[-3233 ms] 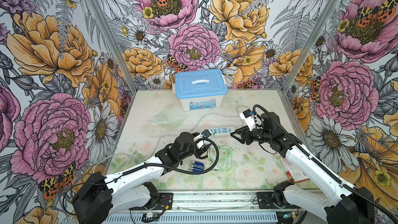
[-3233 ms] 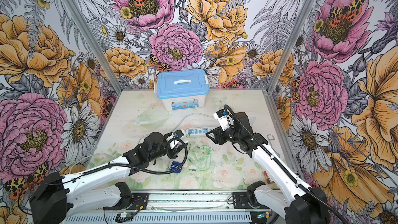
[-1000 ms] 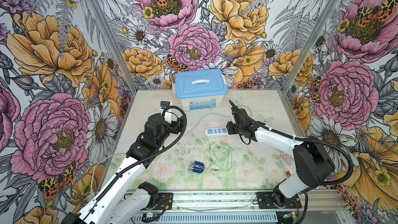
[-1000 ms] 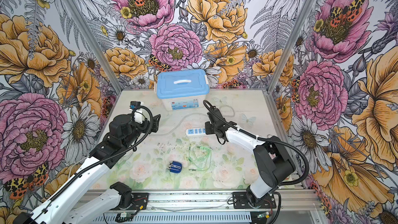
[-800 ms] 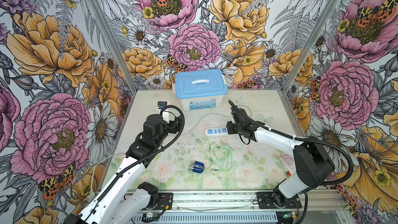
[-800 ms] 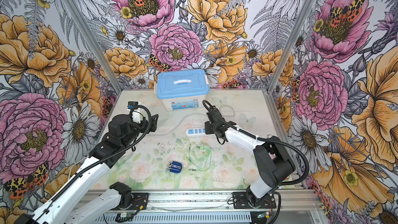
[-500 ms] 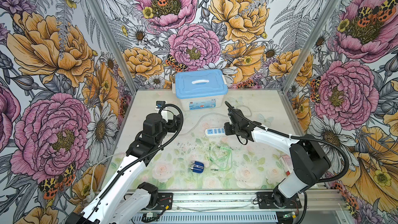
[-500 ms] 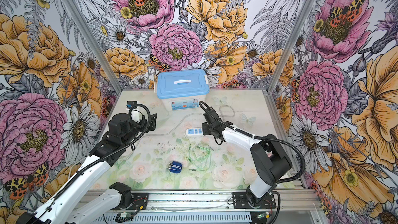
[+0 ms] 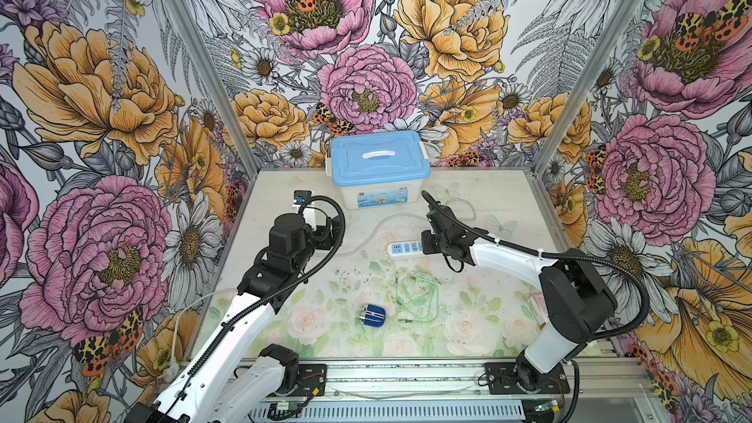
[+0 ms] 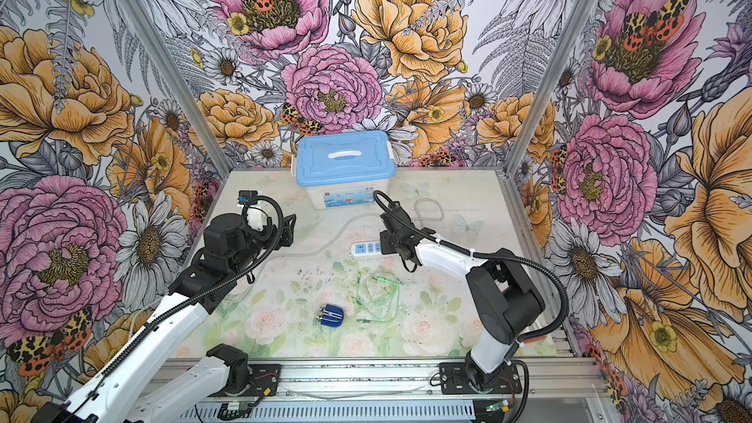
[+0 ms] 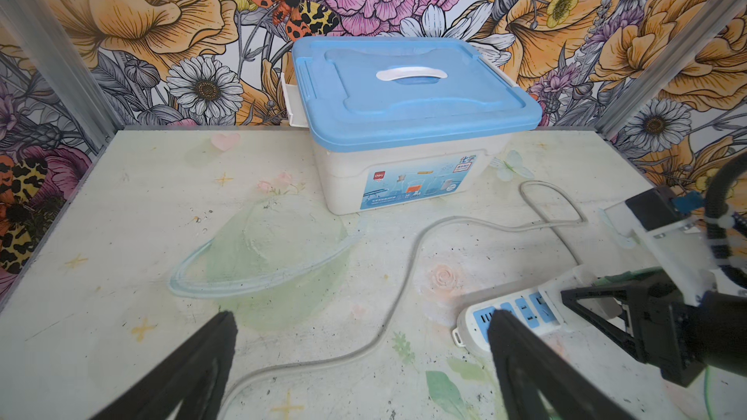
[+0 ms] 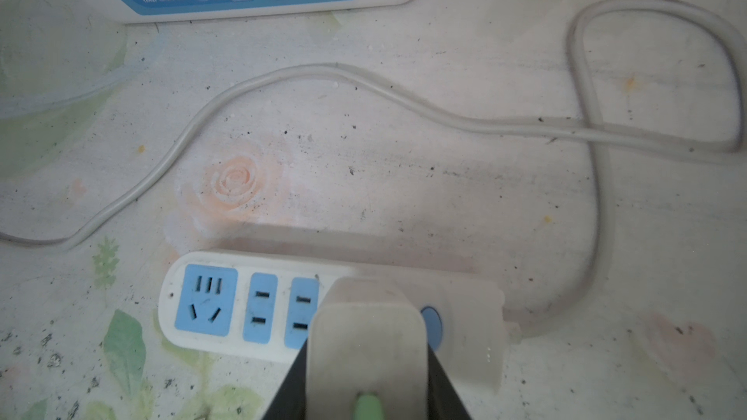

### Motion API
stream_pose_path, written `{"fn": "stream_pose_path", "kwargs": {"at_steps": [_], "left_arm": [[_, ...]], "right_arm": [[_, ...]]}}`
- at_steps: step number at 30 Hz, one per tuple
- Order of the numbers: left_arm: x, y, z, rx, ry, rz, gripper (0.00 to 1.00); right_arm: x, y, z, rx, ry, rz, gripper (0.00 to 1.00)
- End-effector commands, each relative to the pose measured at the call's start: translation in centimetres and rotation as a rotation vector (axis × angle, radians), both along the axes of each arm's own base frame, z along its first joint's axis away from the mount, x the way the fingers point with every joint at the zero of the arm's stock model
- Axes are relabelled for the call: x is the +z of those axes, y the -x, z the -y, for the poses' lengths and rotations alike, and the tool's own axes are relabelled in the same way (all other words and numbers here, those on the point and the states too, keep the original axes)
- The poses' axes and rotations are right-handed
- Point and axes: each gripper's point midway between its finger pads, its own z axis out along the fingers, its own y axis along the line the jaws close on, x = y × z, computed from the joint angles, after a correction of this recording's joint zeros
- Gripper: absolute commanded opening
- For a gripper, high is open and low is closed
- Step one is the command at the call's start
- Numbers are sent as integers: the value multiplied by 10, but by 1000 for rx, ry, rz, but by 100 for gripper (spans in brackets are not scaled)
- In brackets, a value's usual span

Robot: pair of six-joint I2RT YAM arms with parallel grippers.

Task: Charge the electric shaver
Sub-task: Insert the plug into the socket.

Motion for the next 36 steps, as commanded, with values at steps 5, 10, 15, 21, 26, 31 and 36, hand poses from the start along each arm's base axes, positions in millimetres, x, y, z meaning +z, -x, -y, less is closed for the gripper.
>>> {"fn": "stream_pose_path", "kwargs": {"at_steps": [5,10,15,21,26,31,36], "left_arm": [[-4,1,0,-4,31,-19,99],[-2,3,0,-8,26,-12,99],[-2,3,1,-16,27,-15,99],[-2,5,-1,-3,45,-7,99],[-1,5,3,-20,93,7,99],[-6,3,4,-28,85,-13,99],[-8,3,2,-24,56,-41,99]], "right_arm": [[-23,2,-2,-34,74,-67,0],[-39,4,1,-55,117,-121,0],[-52,5,7,-72,166,-167,0],[-67,5,12,-86,177,-220,0],[-74,6,15,-93,172,-252,0],[-75,5,23,-97,168,-271,10],[-67,4,25,-82,164,-267,36]]}}
